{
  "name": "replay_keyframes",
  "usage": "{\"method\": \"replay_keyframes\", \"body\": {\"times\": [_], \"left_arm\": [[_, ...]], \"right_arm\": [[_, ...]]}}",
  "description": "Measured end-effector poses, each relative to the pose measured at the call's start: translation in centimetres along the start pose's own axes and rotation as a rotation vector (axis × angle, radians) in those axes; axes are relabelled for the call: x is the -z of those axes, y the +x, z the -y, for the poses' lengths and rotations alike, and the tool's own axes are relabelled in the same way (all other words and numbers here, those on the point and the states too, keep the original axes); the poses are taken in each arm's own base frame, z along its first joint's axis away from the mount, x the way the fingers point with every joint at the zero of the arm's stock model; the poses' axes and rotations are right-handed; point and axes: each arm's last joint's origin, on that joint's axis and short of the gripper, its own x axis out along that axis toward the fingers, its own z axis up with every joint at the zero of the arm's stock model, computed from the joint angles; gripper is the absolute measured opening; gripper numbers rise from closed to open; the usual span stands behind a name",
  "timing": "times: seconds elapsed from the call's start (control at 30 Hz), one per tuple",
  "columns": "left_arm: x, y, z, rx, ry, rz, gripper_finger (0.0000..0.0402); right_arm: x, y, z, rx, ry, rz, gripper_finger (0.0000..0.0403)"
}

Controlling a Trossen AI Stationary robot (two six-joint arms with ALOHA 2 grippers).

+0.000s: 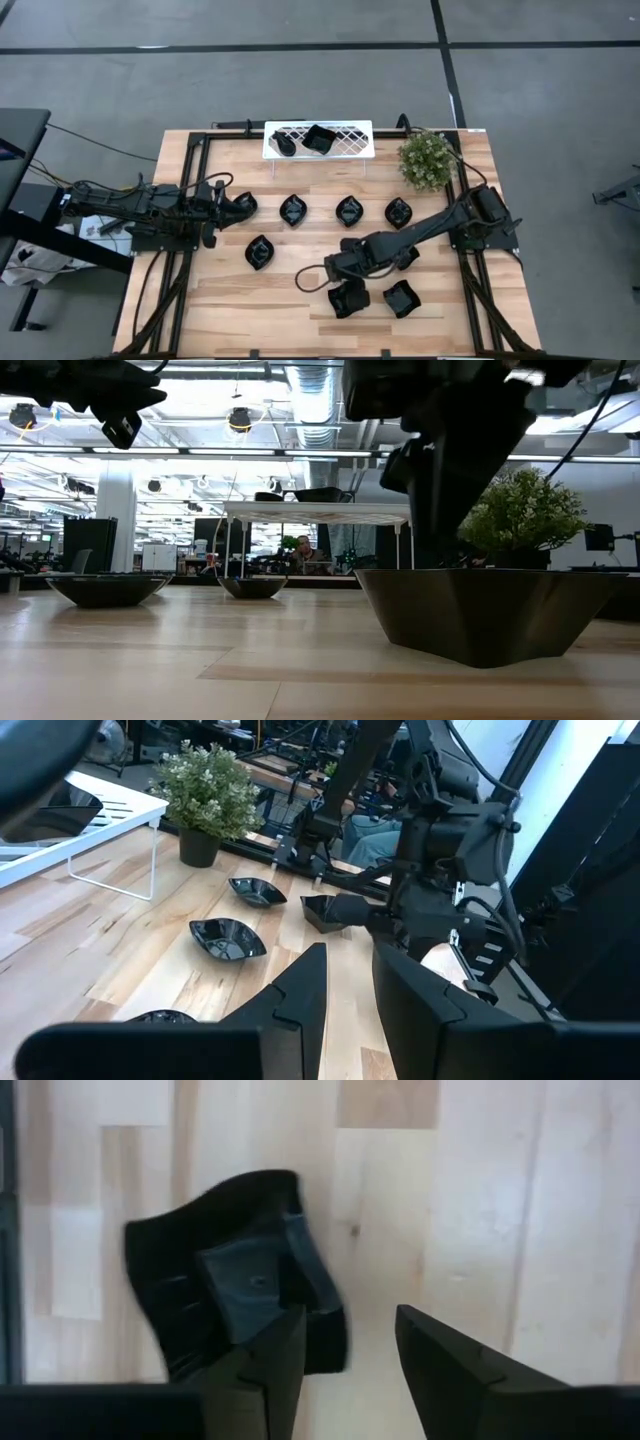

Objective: Pick & Place Mini shaped plates
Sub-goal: Stack the bottom black left black distorted square plate on top of the black distorted square plates on the shelf

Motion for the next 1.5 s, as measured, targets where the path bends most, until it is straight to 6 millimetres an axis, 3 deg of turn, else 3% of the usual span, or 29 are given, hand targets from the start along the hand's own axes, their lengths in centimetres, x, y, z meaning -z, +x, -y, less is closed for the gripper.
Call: {"method": "replay_keyframes", "body": {"times": [0.4,0.63,0.9,1.5], "left_arm": [[0.0,0.0,0.0,0.001,-0.001,0.005,0.0086],[-0.1,0.0,0.0,0.002,-0.001,0.005,0.0086],[-0.1,0.0,0.0,0.002,-0.001,0.006,0.0086],[-0.1,0.0,0.0,0.002,-0.001,0.006,0.0086]], "right_arm": [[-0.3,1.4,0.7,-0.016,-0.059,-0.019,0.0155],[0.2,3.6,0.8,-0.055,-0.067,-0.096,0.0157],[0.1,3.8,0.9,-0.073,-0.056,-0.101,0.0143],[0.0,3.5,0.8,-0.079,-0.055,-0.107,0.0010]]}}
